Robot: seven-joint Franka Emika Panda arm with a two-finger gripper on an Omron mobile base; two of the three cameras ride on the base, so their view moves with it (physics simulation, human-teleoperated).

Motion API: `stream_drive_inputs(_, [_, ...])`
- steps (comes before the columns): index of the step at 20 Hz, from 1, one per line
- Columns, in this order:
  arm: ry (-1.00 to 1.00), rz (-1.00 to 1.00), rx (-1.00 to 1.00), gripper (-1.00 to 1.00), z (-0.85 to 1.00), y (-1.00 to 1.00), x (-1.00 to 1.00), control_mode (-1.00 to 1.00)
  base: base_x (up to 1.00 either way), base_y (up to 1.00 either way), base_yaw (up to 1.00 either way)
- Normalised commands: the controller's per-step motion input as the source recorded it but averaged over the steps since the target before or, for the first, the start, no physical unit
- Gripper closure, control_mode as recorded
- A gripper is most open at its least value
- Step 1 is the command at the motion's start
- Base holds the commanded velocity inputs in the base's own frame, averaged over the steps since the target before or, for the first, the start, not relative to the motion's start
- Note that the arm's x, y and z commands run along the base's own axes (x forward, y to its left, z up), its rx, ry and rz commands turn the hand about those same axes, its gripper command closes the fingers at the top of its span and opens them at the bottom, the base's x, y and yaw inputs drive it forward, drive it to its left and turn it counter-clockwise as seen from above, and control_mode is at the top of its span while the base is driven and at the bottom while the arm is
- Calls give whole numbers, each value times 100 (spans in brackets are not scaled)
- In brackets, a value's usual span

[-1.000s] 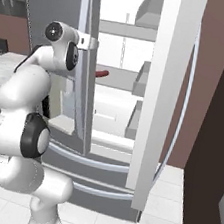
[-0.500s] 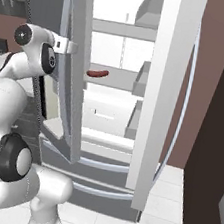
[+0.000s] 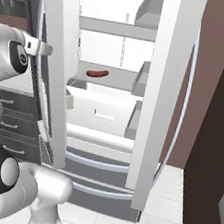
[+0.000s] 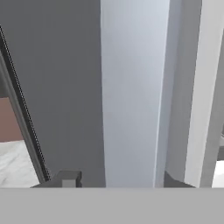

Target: Move the hot dog bun to the plate on the dining table and place the condiment next to that plate. Then navigate to the fridge and take the sausage and place it on the plate as well.

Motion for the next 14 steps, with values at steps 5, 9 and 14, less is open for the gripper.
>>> stream_drive_inputs(5, [-2,0,0,-100,-8,34,-47,-100,0,0,0])
stream_drive_inputs(9, [-4,0,12,-100,0,-9,-76,-100,0,0,0])
stream_drive_inputs(14, [-1,0,26,-100,6,-33,-87,-100,0,0,0])
